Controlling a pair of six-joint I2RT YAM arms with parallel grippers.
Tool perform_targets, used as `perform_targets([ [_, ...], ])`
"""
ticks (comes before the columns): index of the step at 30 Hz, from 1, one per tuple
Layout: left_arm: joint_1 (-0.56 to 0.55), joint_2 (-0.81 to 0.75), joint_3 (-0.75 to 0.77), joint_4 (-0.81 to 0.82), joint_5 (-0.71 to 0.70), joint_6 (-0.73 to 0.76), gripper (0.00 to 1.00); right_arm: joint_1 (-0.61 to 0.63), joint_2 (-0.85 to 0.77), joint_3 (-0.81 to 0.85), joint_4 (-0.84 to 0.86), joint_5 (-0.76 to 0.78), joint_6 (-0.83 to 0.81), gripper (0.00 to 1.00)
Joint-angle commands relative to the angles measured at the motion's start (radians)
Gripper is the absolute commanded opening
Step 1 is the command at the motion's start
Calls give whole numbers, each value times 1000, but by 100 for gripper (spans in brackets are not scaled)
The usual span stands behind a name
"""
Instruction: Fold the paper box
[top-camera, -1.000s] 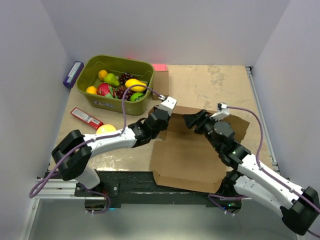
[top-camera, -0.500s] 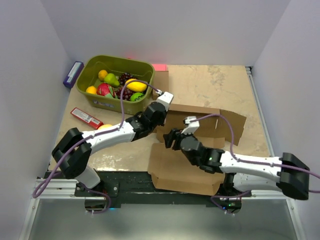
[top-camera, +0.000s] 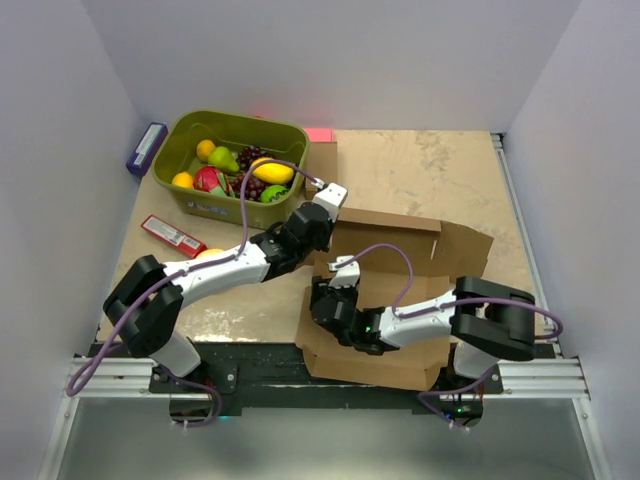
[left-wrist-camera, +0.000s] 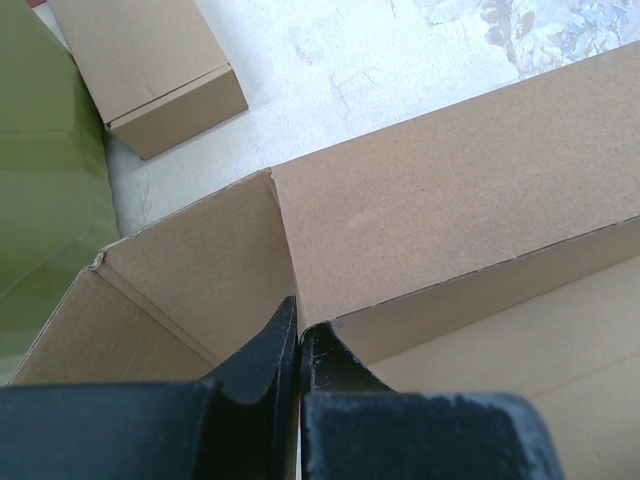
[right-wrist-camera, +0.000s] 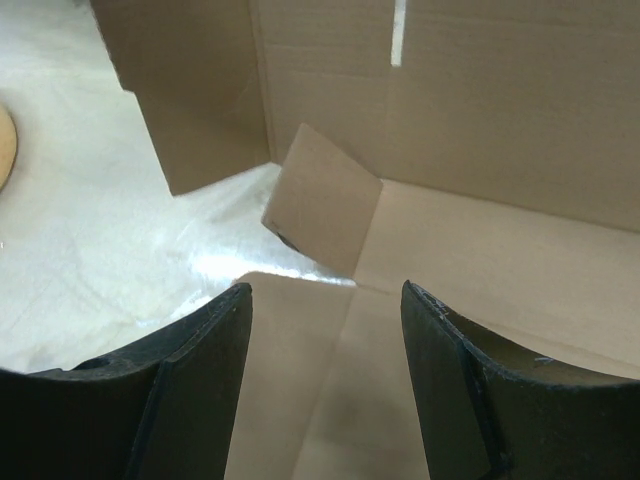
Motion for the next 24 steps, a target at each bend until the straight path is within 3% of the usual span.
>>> perform_targets([
  [1, -1, 0, -30, -58, 77, 4, 0, 4, 51, 62, 113, 117, 6, 64],
  [7, -1, -6, -29, -60, 80, 6, 0, 2, 140, 116, 122, 138, -12, 65],
  [13, -1, -5, -32, -58, 84, 8, 0, -31, 191, 149, 76, 126, 65, 58],
  [24, -1, 3, -30, -54, 81, 20, 0, -129, 141, 84, 97, 13, 195, 31],
])
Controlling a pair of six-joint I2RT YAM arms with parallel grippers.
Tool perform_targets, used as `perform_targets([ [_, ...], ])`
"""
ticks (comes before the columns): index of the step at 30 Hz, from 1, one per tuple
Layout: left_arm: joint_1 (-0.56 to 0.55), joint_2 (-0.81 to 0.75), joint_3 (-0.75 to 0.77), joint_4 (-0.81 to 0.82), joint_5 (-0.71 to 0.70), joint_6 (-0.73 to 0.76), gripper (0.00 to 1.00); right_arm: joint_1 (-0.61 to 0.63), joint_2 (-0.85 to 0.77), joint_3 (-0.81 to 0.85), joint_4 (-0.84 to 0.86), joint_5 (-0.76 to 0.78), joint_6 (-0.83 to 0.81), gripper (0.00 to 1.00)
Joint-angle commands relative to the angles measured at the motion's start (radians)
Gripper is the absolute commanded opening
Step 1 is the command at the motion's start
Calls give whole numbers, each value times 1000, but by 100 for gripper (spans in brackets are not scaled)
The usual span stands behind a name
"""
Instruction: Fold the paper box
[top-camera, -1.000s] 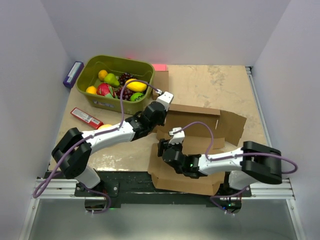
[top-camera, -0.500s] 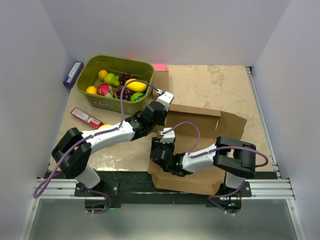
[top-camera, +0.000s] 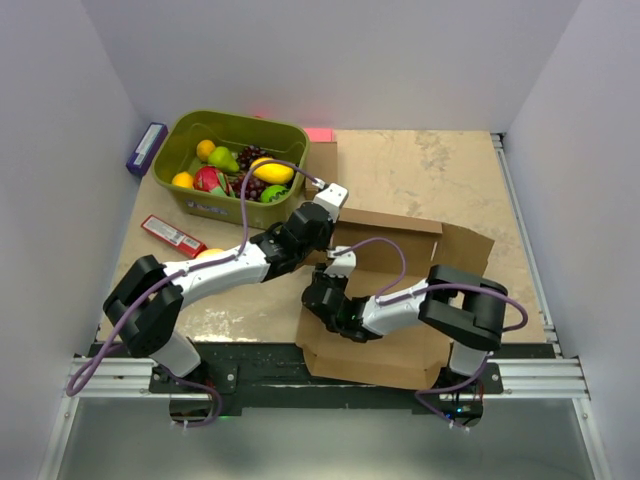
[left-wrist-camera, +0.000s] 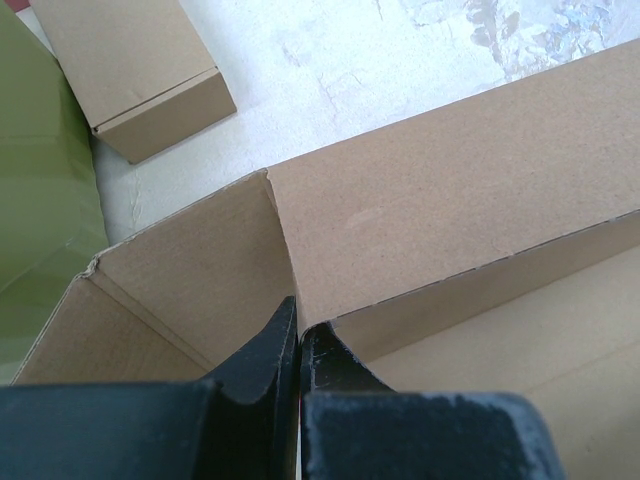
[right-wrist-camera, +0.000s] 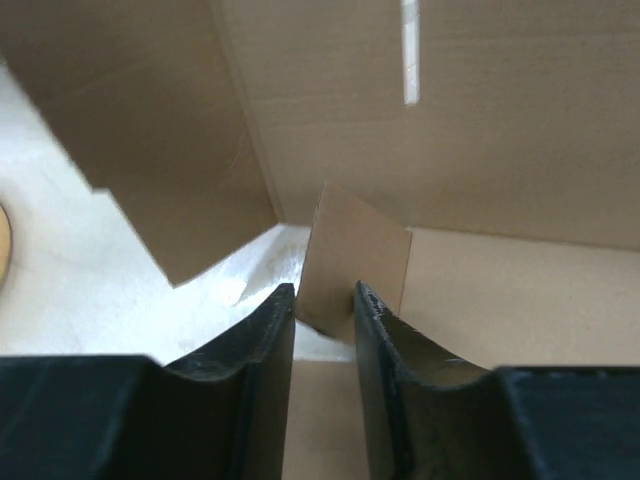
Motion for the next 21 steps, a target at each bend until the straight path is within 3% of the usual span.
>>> perform_targets([
  [1, -2, 3, -28, -64, 53, 18, 0, -46, -53, -47, 25, 1, 113, 29],
  [12, -2, -16, -33, -61, 38, 28, 0, -52, -110, -62, -226, 50, 317, 19],
  [14, -2, -20, -34, -61, 33, 29, 0, -52, -101, -36, -338, 55, 389, 17],
  [21, -2, -36, -39, -61, 24, 34, 0, -55, -76, -24, -538, 32, 552, 17],
])
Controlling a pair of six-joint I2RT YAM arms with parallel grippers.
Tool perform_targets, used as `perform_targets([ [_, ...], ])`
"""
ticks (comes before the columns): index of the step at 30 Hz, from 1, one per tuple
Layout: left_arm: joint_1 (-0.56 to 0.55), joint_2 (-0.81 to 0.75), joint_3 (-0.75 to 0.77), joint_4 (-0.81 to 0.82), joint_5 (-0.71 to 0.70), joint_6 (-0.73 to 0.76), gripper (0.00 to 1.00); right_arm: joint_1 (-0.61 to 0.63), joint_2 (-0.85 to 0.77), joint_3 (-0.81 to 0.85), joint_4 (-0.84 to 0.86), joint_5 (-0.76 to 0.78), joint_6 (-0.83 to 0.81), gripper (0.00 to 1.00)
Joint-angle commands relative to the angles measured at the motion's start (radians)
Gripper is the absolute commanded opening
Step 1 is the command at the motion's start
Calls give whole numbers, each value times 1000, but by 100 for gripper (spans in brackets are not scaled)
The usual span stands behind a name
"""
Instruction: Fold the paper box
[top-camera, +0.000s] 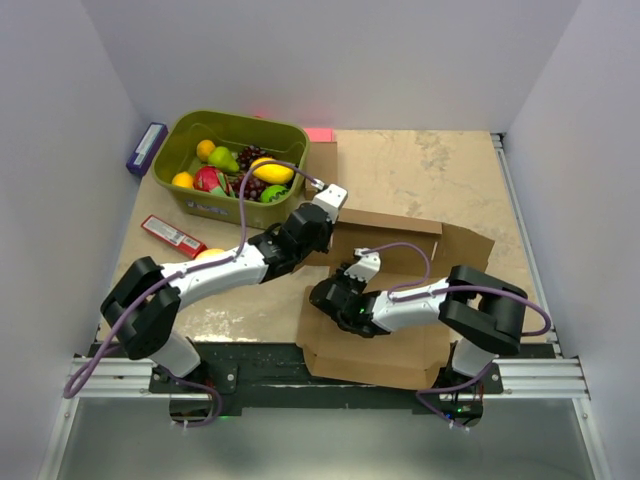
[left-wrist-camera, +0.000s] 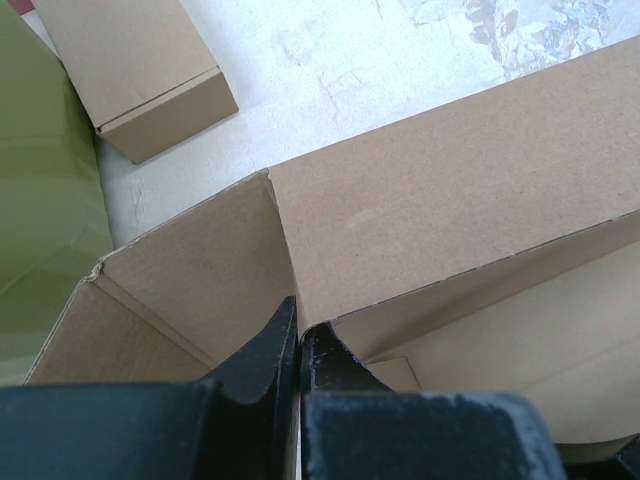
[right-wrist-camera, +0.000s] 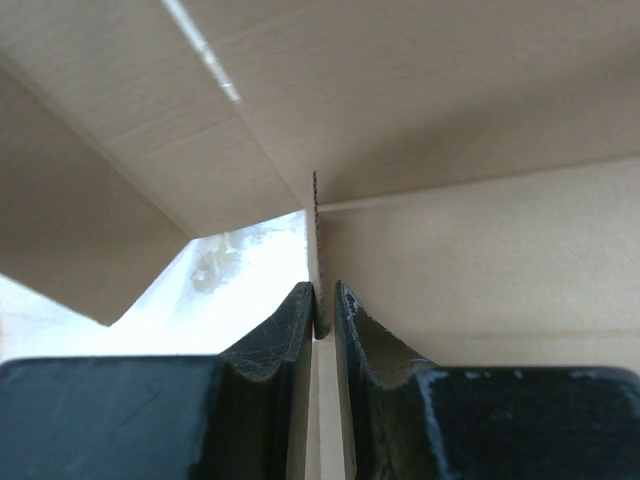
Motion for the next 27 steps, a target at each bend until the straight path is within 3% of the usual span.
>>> perform_targets([
  [1, -5, -23, -27, -64, 25, 22, 0, -9, 32, -1, -222, 34, 158, 18],
  [11, -20, -37, -41, -64, 7, 26, 0, -14, -12, -51, -340, -6, 298, 25],
  [13, -37, -31, -47, -64, -8, 28, 0, -12, -46, -47, -349, -7, 278, 32],
  [14, -43, -29, -55, -32, -27, 26, 0, -12, -93, -44, -357, -10, 260, 42],
  [18, -48, -35, -79, 6, -53, 10, 0, -14, -268, -62, -390, -18, 241, 60],
  [24, -49, -69, -107, 63, -102, 23, 0, -17, -560, -165, -320, -35, 227, 76],
  [27, -63, -86, -128, 89, -123, 26, 0, -49, -722, -186, -253, -61, 191, 79],
])
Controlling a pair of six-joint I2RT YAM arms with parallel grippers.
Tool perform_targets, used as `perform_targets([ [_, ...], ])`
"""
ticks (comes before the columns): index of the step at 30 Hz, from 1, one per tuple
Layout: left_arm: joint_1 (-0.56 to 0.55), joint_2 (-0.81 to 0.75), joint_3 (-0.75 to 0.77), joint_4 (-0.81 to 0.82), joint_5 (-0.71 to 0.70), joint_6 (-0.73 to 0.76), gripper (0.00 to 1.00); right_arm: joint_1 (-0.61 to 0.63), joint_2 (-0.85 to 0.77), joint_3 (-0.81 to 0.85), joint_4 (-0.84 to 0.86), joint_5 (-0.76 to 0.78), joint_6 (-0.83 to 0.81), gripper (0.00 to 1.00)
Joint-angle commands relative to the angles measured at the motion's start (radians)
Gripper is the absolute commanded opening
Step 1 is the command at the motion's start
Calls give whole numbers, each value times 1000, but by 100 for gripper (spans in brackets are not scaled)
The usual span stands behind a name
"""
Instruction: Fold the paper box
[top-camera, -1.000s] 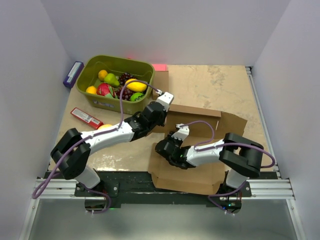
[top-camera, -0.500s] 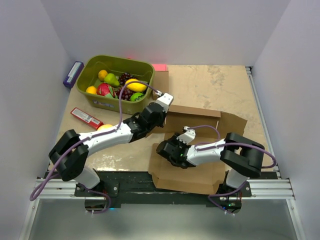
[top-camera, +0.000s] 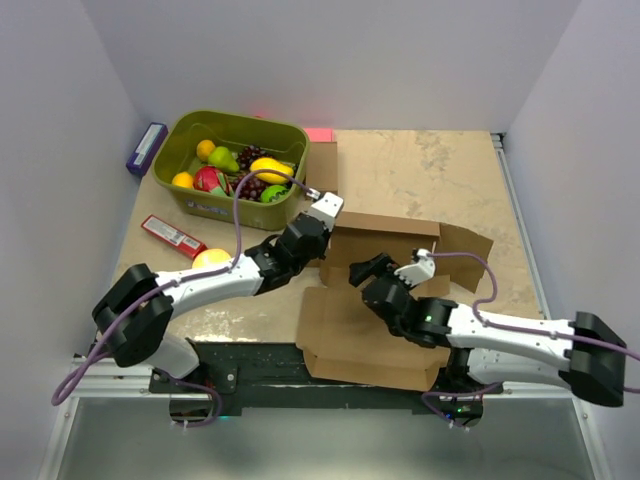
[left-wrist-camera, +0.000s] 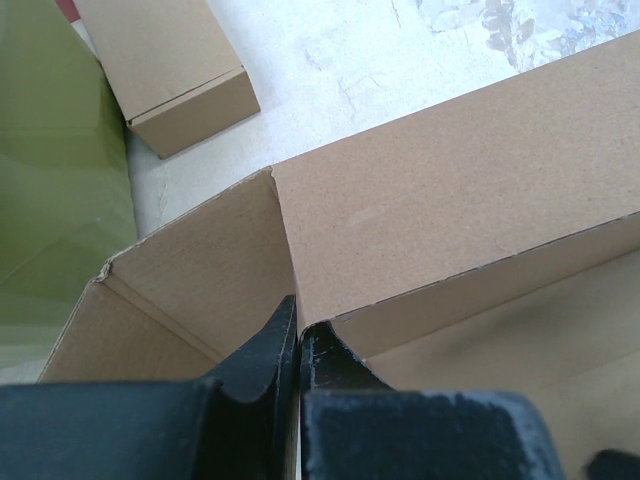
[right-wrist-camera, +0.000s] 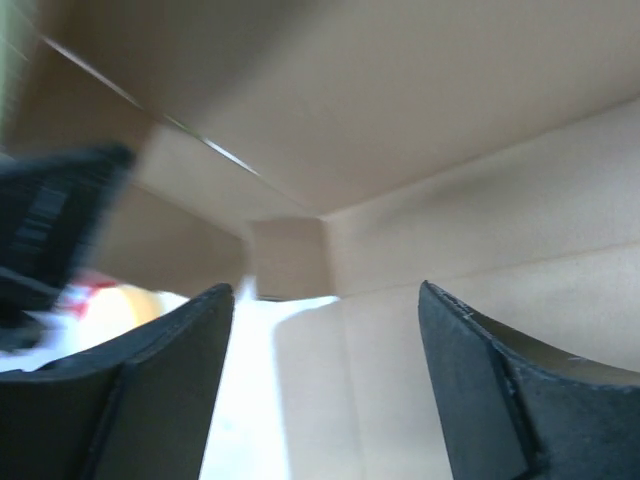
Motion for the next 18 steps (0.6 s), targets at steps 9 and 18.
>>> perform_targets([
  [9, -36, -54, -62, 37, -63, 28, 0, -120, -267, 16, 208, 15, -157, 81],
  [18, -62, -63, -85, 71, -92, 46, 0, -280, -211, -4, 411, -84, -160, 80],
])
